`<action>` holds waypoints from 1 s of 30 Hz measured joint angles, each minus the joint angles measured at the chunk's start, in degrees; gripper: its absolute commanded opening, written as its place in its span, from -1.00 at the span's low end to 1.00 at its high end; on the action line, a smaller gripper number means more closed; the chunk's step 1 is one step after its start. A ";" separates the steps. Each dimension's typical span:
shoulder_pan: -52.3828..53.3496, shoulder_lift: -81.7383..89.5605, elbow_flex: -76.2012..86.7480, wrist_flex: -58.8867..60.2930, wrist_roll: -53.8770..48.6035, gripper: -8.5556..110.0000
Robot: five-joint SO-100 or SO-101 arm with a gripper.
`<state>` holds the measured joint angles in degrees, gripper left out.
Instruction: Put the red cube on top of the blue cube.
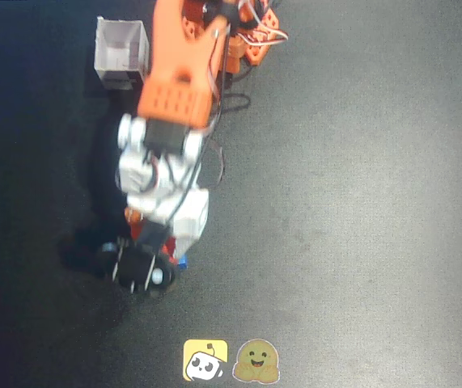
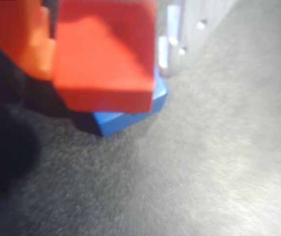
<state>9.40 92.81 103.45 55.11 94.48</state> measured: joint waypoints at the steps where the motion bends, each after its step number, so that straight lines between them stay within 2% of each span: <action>1: 0.00 2.11 1.32 -0.18 0.00 -0.58; 5: 0.00 11.43 7.12 -0.26 0.00 -0.61; 7: 0.00 16.52 10.99 -0.26 0.00 -0.83; 8: 0.09 19.07 13.18 -0.26 -0.18 -0.85; 19: -4.48 48.25 37.00 -2.46 -7.65 -0.86; 30: -8.17 76.11 53.00 3.43 -10.11 -0.86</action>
<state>1.23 168.93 156.45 58.54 84.38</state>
